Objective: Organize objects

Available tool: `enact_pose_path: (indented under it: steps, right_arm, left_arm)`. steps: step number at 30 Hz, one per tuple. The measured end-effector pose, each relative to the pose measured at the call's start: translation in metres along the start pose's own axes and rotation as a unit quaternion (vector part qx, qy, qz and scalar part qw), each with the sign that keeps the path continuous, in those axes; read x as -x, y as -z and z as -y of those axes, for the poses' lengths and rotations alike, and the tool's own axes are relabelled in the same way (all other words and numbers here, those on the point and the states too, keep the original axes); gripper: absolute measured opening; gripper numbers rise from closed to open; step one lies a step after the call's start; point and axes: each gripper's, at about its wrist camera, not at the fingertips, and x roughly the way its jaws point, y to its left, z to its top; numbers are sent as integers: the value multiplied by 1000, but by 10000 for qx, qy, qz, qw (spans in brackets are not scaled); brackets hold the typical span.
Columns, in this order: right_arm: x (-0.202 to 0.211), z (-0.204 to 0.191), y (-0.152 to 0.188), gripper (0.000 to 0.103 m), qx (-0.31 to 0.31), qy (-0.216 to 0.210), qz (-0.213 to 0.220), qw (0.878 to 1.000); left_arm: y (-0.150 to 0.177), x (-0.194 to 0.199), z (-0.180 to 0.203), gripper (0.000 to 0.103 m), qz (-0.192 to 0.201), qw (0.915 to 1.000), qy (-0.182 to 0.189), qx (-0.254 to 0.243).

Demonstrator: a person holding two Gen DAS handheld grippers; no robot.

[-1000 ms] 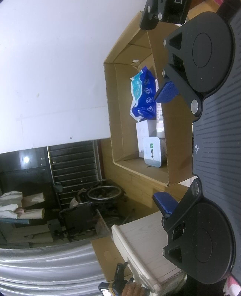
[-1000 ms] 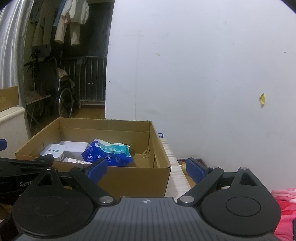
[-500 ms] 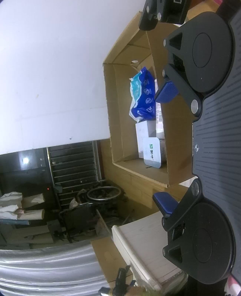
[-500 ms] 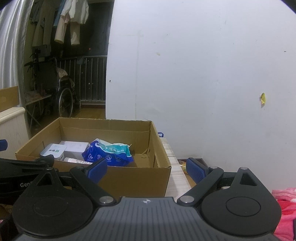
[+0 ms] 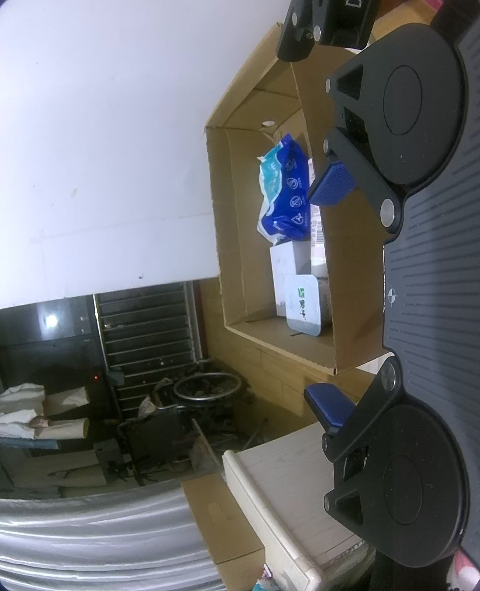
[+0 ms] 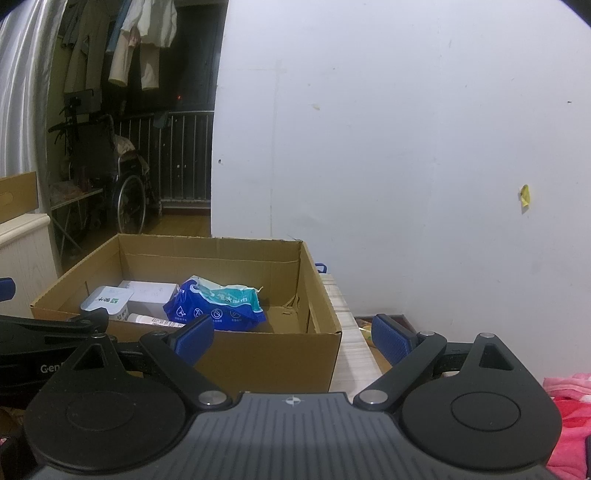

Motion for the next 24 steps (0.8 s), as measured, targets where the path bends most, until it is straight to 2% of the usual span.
enact_pose_path:
  steps: [24]
  right_arm:
    - [-1,3,0,95,-50,-6,-6,10000]
  left_arm:
    - [-1,0,0,103,1,10000,0,3]
